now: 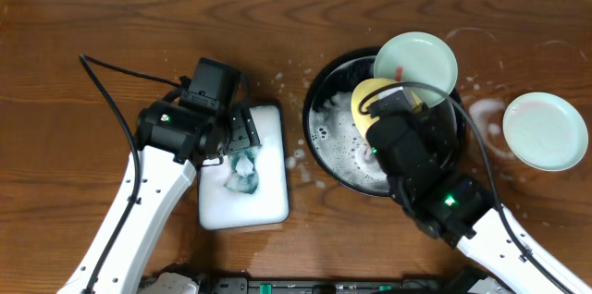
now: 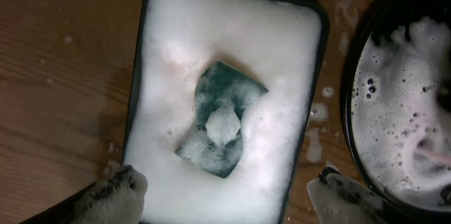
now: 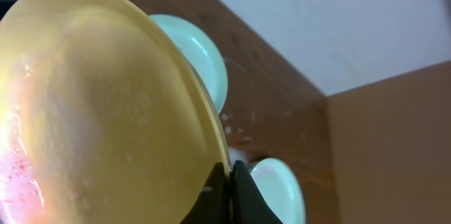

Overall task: Clean dirty plates on tray and stack at the side
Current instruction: 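Lift the yellow plate up out of the black tray with the right gripper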

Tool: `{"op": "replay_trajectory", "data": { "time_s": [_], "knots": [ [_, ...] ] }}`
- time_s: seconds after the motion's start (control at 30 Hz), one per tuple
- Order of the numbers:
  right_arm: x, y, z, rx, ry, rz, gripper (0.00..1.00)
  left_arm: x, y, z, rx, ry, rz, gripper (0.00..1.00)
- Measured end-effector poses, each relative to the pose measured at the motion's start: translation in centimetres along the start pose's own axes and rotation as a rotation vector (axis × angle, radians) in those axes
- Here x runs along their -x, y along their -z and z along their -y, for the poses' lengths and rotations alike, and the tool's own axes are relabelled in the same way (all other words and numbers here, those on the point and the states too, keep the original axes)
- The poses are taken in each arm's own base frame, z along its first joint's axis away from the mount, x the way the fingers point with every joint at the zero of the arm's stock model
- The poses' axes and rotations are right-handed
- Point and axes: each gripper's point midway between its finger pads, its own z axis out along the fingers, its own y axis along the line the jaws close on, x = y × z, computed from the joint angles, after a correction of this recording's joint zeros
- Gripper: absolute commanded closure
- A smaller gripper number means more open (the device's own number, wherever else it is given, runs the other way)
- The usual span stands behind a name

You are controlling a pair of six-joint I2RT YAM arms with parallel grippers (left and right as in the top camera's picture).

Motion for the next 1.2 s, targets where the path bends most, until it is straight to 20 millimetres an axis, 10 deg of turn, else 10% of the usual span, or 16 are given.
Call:
{"op": "replay_trajectory", "data": {
  "time_s": [1.2],
  "knots": [
    [2.5, 4.0, 0.8, -0.204, 0.19, 0.092, 0.99, 0.0, 0.0, 0.0, 0.0, 0.0, 0.0, 0.18]
  ]
}}
